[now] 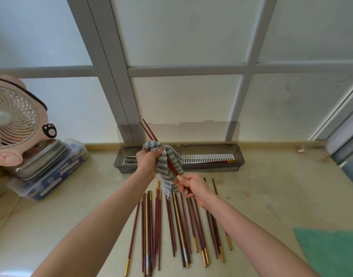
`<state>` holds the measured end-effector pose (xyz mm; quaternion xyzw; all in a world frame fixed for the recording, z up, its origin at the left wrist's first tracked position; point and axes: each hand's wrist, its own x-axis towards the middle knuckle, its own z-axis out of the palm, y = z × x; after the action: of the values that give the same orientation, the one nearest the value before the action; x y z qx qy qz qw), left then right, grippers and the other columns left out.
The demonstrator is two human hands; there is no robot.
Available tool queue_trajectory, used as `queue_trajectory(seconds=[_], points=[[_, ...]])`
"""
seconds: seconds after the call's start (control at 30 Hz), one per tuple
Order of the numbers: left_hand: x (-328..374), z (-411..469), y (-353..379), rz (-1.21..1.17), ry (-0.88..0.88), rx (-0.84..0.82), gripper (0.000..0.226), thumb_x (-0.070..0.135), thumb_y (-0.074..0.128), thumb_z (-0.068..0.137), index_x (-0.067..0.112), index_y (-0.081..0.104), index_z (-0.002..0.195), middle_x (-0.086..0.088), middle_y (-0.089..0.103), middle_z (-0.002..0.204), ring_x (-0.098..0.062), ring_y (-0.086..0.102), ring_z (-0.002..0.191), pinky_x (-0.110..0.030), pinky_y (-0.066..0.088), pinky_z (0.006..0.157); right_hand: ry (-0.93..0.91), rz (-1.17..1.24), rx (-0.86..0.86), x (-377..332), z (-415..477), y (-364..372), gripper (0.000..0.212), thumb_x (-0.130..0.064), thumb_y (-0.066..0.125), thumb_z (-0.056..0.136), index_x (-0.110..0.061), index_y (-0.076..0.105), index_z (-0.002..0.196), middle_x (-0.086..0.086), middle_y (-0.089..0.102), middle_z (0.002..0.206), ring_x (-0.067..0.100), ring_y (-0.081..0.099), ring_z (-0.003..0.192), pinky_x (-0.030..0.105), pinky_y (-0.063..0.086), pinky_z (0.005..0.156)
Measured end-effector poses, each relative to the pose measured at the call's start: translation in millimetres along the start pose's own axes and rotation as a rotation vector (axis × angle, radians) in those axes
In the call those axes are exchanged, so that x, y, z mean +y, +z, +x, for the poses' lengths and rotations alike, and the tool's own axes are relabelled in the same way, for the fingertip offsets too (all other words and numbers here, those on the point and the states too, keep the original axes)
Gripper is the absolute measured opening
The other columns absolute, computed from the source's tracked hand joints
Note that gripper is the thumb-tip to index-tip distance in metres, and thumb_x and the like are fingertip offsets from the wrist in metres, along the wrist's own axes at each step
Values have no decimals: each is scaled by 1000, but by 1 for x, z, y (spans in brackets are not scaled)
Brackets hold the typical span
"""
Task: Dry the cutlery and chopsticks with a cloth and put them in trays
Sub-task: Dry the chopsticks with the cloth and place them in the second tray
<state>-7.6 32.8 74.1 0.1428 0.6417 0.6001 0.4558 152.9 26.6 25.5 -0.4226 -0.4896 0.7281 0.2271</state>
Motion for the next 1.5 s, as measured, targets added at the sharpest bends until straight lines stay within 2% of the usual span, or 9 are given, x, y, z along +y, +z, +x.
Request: queue_trajectory(seconds=[0.33, 0.57, 0.73, 0.87, 0.97, 1.1, 1.2, 1.37, 1.5], points=[[62, 29, -18, -152, 78, 145, 36, 12, 71, 80, 0, 56, 110, -8, 64, 100, -26, 61, 94, -40, 50, 85, 73, 17, -92, 2, -9, 0, 24, -11, 44, 99, -1, 63, 89, 2, 45, 58, 7, 32, 43, 19, 22, 41], [-8, -10, 0, 98, -9, -119, 32, 14, 62, 86, 1, 56, 115, -8, 65, 103, -27, 60, 102, -41, 48, 93, 90, 131, 22, -21, 6, 7, 22, -10, 41, 100, 1, 58, 90, -3, 48, 53, 4, 32, 37, 15, 21, 34], [-30, -19, -5, 145, -49, -231, 36, 7, 67, 81, -2, 57, 114, -12, 67, 102, -24, 64, 93, -35, 52, 85, 147, 175, 13, -28, 12, 11, 21, -12, 42, 100, 1, 57, 93, 3, 51, 65, 5, 35, 41, 15, 26, 35], [-23, -13, -10, 157, -38, -202, 40, 8, 72, 77, 0, 57, 113, -10, 67, 98, -22, 65, 89, -30, 53, 75, 96, -206, 188, -24, 12, 11, 32, -36, 56, 93, -5, 65, 91, 6, 62, 71, 9, 48, 47, 17, 42, 45], [-23, -15, -8, 312, -26, -243, 42, 11, 70, 78, 2, 55, 116, -4, 65, 94, -18, 63, 85, -28, 51, 73, -176, -366, 414, -27, 19, 6, 27, -42, 55, 91, -16, 63, 89, 0, 65, 87, 5, 55, 66, 17, 42, 60], [-29, -23, -2, 574, 11, -388, 33, 16, 64, 85, 1, 56, 113, -4, 64, 94, -15, 62, 87, -25, 49, 73, -118, -108, 263, -44, 30, 8, 28, -32, 51, 96, -12, 65, 110, 1, 65, 100, 7, 59, 83, 18, 46, 63], [-31, -29, 1, 594, 22, -467, 24, 18, 59, 90, 1, 60, 107, -8, 64, 99, -18, 61, 90, -24, 49, 76, 3, 151, 175, -45, 35, 2, 21, -24, 52, 96, -10, 68, 95, 4, 73, 93, 17, 66, 86, 26, 53, 67], [-34, -35, 3, 584, -15, -559, 27, 26, 52, 94, 3, 61, 105, -9, 66, 100, -13, 63, 84, -17, 48, 68, 63, 507, 72, -38, 42, -18, 22, -23, 45, 99, -7, 56, 110, 13, 70, 110, 27, 63, 109, 46, 42, 104], [-35, -33, 5, 555, 8, -528, 20, 25, 57, 92, 6, 62, 94, -7, 66, 92, -15, 64, 82, -18, 48, 67, 48, 724, -4, -42, 44, -23, 28, -20, 38, 102, -3, 56, 115, 16, 72, 100, 29, 64, 104, 43, 47, 92]])
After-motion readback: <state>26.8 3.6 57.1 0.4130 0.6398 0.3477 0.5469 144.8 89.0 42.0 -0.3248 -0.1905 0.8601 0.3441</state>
